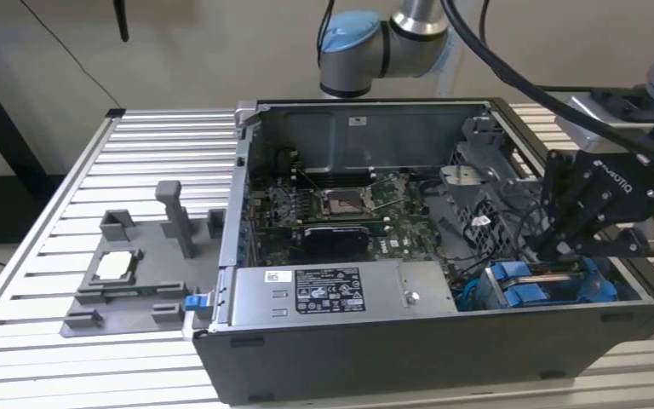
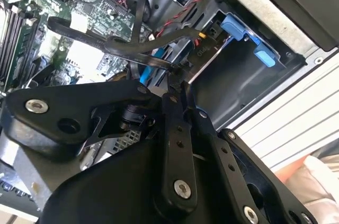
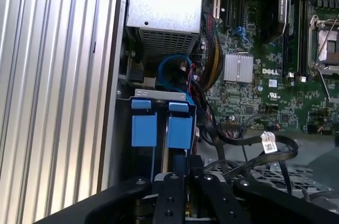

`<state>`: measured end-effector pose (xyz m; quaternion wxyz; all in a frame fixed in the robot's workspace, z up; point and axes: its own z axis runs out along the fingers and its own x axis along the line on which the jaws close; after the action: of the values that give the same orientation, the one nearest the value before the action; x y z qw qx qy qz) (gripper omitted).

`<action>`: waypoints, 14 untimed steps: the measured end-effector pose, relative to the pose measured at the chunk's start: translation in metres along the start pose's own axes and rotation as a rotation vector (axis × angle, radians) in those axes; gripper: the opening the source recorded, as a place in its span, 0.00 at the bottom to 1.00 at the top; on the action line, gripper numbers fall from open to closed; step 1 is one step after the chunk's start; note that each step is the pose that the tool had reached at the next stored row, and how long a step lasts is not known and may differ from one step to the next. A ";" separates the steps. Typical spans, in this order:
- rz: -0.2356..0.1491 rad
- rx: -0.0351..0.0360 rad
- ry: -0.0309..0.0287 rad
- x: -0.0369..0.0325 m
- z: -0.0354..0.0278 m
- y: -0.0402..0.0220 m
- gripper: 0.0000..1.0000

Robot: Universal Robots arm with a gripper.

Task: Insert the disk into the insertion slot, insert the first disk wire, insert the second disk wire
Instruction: 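Insert the second disk wire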

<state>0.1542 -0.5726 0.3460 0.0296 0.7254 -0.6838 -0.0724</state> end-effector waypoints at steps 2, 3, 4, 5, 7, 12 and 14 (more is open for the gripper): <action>0.014 0.0009 -0.0021 0.0003 0.0014 -0.0003 0.16; 0.020 0.0013 -0.0030 0.0003 0.0021 -0.0004 0.16; 0.024 0.0015 -0.0036 0.0004 0.0025 -0.0008 0.16; 0.028 0.0018 -0.0041 0.0005 0.0028 -0.0014 0.16; 0.033 0.0021 -0.0047 0.0006 0.0031 -0.0028 0.16; 0.036 0.0005 -0.0051 0.0007 0.0038 -0.0040 0.16; 0.037 -0.0003 -0.0053 0.0007 0.0040 -0.0040 0.16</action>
<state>0.1577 -0.5729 0.3414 0.0292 0.7125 -0.6971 -0.0739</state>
